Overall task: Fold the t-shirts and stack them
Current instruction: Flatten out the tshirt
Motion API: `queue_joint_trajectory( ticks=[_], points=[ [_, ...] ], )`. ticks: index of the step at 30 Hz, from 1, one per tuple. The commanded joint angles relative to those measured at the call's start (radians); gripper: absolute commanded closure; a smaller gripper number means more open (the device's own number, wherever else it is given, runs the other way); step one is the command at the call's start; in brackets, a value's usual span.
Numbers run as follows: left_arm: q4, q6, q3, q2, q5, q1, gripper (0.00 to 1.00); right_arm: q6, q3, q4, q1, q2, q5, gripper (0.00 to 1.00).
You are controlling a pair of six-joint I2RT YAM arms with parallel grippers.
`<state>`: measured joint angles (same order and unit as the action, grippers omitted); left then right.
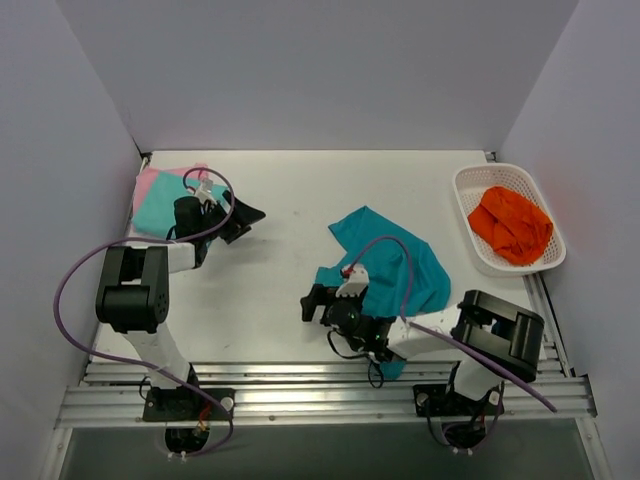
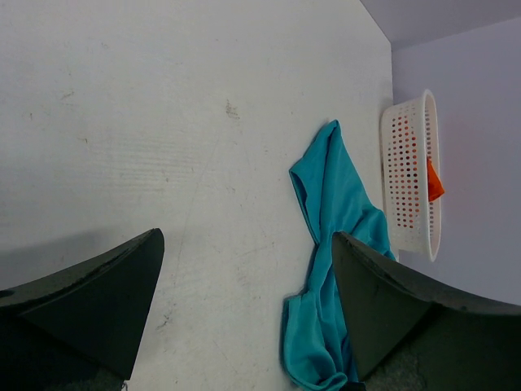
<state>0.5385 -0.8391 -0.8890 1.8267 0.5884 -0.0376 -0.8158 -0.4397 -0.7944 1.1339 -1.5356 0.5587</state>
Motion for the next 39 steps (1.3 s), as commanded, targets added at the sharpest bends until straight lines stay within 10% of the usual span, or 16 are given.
queue_joint_trajectory(
  ticks=[1,16,29,34,39],
  points=[
    [0.058,0.000,0.010,-0.060,0.011,-0.010,0.07,0.074,-0.096,-0.054,-0.049,-0.067,-0.115,0.07],
    [0.054,0.015,0.030,-0.069,0.007,0.004,0.07,-0.031,-0.184,0.078,-0.105,-0.446,-0.223,0.12],
    [0.032,0.014,0.012,-0.061,-0.016,-0.004,0.08,-0.143,-0.616,1.074,0.087,-0.088,0.618,0.05],
    [-0.041,0.044,0.012,-0.128,-0.062,-0.036,0.08,0.273,-0.703,0.899,-0.127,0.095,0.182,0.00],
    [-0.075,0.043,0.025,-0.184,-0.088,-0.070,0.08,0.334,-1.138,1.252,-0.217,-0.059,0.012,0.00]
  ],
)
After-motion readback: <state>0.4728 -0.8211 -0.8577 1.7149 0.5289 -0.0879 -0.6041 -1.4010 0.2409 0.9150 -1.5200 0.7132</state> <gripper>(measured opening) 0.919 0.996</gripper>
